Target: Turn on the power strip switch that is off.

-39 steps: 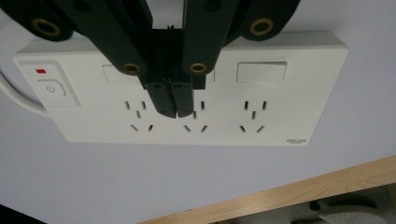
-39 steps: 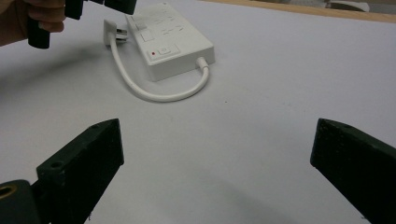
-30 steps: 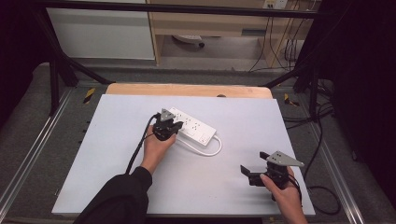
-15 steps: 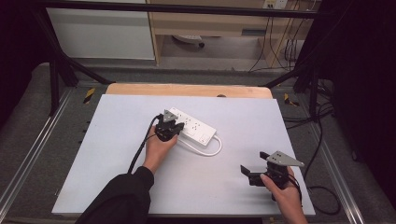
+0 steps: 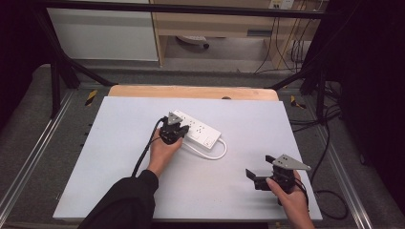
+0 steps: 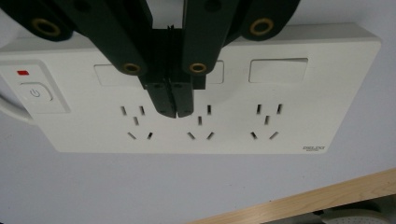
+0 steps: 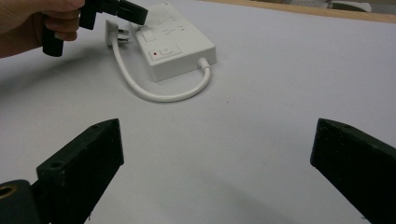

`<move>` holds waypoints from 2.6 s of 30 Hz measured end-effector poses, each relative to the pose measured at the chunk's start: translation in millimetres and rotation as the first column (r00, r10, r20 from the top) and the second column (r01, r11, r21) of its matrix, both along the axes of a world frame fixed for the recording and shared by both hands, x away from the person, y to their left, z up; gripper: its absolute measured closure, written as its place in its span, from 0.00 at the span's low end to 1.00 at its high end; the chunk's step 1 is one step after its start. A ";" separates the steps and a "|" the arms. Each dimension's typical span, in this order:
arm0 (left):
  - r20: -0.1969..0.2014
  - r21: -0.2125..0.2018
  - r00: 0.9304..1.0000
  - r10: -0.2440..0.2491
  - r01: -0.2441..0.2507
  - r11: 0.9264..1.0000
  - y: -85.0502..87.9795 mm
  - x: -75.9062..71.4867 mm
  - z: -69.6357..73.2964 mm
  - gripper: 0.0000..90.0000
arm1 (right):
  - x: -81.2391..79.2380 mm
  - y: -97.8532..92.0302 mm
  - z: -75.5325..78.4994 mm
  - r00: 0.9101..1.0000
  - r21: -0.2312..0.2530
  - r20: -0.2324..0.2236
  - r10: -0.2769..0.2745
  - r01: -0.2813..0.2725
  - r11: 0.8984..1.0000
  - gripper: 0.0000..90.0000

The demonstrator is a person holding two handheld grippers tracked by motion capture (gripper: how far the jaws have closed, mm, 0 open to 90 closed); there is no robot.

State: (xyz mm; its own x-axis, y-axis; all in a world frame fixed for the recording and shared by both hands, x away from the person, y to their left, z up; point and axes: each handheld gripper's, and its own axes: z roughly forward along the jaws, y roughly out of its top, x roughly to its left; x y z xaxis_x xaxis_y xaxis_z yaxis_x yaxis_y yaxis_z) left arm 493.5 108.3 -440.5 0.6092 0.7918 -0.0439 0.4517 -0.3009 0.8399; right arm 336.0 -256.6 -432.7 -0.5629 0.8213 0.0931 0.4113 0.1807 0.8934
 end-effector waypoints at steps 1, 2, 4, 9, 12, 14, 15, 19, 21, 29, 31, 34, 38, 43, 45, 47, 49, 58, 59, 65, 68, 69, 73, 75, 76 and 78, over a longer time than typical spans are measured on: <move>-0.005 -0.007 1.000 0.004 -0.004 1.000 0.1 0.4 -0.1 1.00 | 0.0 0.0 0.0 1.000 0.000 0.000 0.000 0.000 1.000 0.03; -0.005 -0.007 1.000 0.004 -0.004 1.000 0.1 0.4 -0.1 1.00 | 0.0 0.0 0.0 1.000 0.000 0.000 0.000 0.000 1.000 0.03; -0.019 -0.037 1.000 0.010 -0.011 0.999 -0.6 0.7 0.0 1.00 | 0.1 0.0 0.0 1.000 -0.001 0.000 0.001 -0.001 1.000 0.03; 0.012 0.024 1.000 -0.001 0.001 1.000 -5.7 -0.8 0.6 1.00 | 0.1 -0.3 0.0 1.000 0.001 -0.001 0.002 -0.002 1.000 0.03; 0.016 0.030 1.000 0.002 -0.003 1.000 -6.2 -1.0 0.5 1.00 | 0.1 -0.3 0.0 1.000 0.001 -0.002 0.003 -0.003 1.000 0.03; 0.024 0.044 1.000 0.003 -0.004 0.999 -6.7 -1.3 0.5 1.00 | 0.1 -0.2 0.0 1.000 0.001 -0.001 0.003 -0.003 1.000 0.03; 0.018 0.053 1.000 0.006 -0.007 0.999 -7.4 -1.8 0.2 1.00 | 0.0 -0.1 0.0 1.000 0.001 -0.001 0.004 -0.004 1.000 0.03; 0.028 0.071 1.000 0.010 -0.012 0.997 -8.7 -2.7 0.2 1.00 | 0.0 -0.2 -0.1 1.000 0.001 -0.002 0.003 -0.003 1.000 0.03; 0.028 0.069 0.999 0.016 -0.018 0.997 -8.4 -2.6 0.1 1.00 | 0.0 -0.1 -0.1 1.000 0.000 -0.003 0.003 -0.003 1.000 0.03; 0.009 0.033 0.999 0.030 -0.031 0.999 -4.4 -0.7 -1.8 1.00 | -0.1 0.1 -0.2 1.000 0.000 -0.004 0.004 -0.004 1.000 0.03; 0.008 0.029 1.000 0.030 -0.030 0.999 -4.1 -0.4 -1.9 1.00 | 0.0 0.2 -0.3 1.000 -0.001 -0.003 0.004 -0.004 1.000 0.03; 0.003 0.023 1.000 0.028 -0.028 0.999 -3.1 0.1 -2.0 1.00 | 0.0 0.4 -0.4 1.000 -0.003 -0.003 0.004 -0.004 1.000 0.03; 0.002 0.020 1.000 0.025 -0.026 0.999 -2.7 0.5 -2.1 1.00 | -0.3 0.4 -0.4 1.000 -0.003 -0.002 0.006 -0.006 1.000 0.03; 0.000 0.017 1.000 0.026 -0.026 1.000 -2.6 0.5 -2.1 1.00 | -0.4 0.8 -0.4 1.000 -0.003 -0.005 0.005 -0.005 1.000 0.03; 0.003 0.020 1.000 0.026 -0.026 0.999 -2.7 0.6 -2.2 1.00 | -0.4 0.6 -0.4 1.000 -0.004 -0.003 0.005 -0.005 1.000 0.03; 0.003 0.020 1.000 0.025 -0.025 0.999 -2.7 0.6 -2.2 1.00 | -0.4 0.4 -0.3 1.000 -0.003 -0.003 0.004 -0.004 1.000 0.03; 0.005 0.021 1.000 0.025 -0.025 0.999 -2.8 0.5 -2.3 1.00 | -0.3 0.5 -0.4 1.000 -0.004 -0.003 0.004 -0.004 1.000 0.03; 0.022 0.042 0.999 0.024 -0.025 0.999 -5.1 -1.0 -2.9 1.00 | -0.4 0.8 -0.3 1.000 -0.003 -0.005 0.005 -0.005 1.000 0.03; 0.014 0.040 1.000 0.008 -0.008 0.999 -4.9 -0.8 -3.7 1.00 | -0.4 0.9 -0.4 1.000 -0.004 -0.003 0.005 -0.005 1.000 0.03; 0.038 0.074 0.999 0.002 -0.005 0.997 -9.9 -3.5 -3.8 1.00 | -0.3 0.9 -0.5 1.000 -0.003 -0.006 0.006 -0.006 1.000 0.03; 0.027 0.046 1.000 0.014 -0.015 0.999 -8.9 -1.5 -4.7 1.00 | -0.4 0.7 -0.4 1.000 -0.004 -0.005 0.007 -0.007 1.000 0.03; 0.023 0.034 1.000 0.017 -0.018 0.999 -8.1 -0.6 -4.8 1.00 | -0.3 0.6 -0.5 1.000 -0.004 -0.005 0.006 -0.006 1.000 0.03; 0.024 0.032 1.000 0.009 -0.010 0.999 -7.4 -0.7 -4.9 1.00 | 0.2 0.4 -0.8 1.000 -0.003 -0.005 0.007 -0.007 1.000 0.03; 0.020 0.031 1.000 0.011 -0.012 0.999 -7.1 -0.7 -4.7 1.00 | 0.1 0.8 -0.8 1.000 -0.006 -0.008 0.010 -0.010 1.000 0.03; 0.018 0.029 1.000 0.011 -0.011 1.000 -6.9 -0.6 -4.6 1.00 | 0.1 1.0 -0.8 1.000 -0.007 -0.008 0.011 -0.011 1.000 0.03; 0.017 0.025 1.000 0.009 -0.009 1.000 -6.6 -0.2 -4.7 1.00 | 0.0 1.2 -0.6 1.000 -0.007 -0.006 0.011 -0.011 1.000 0.03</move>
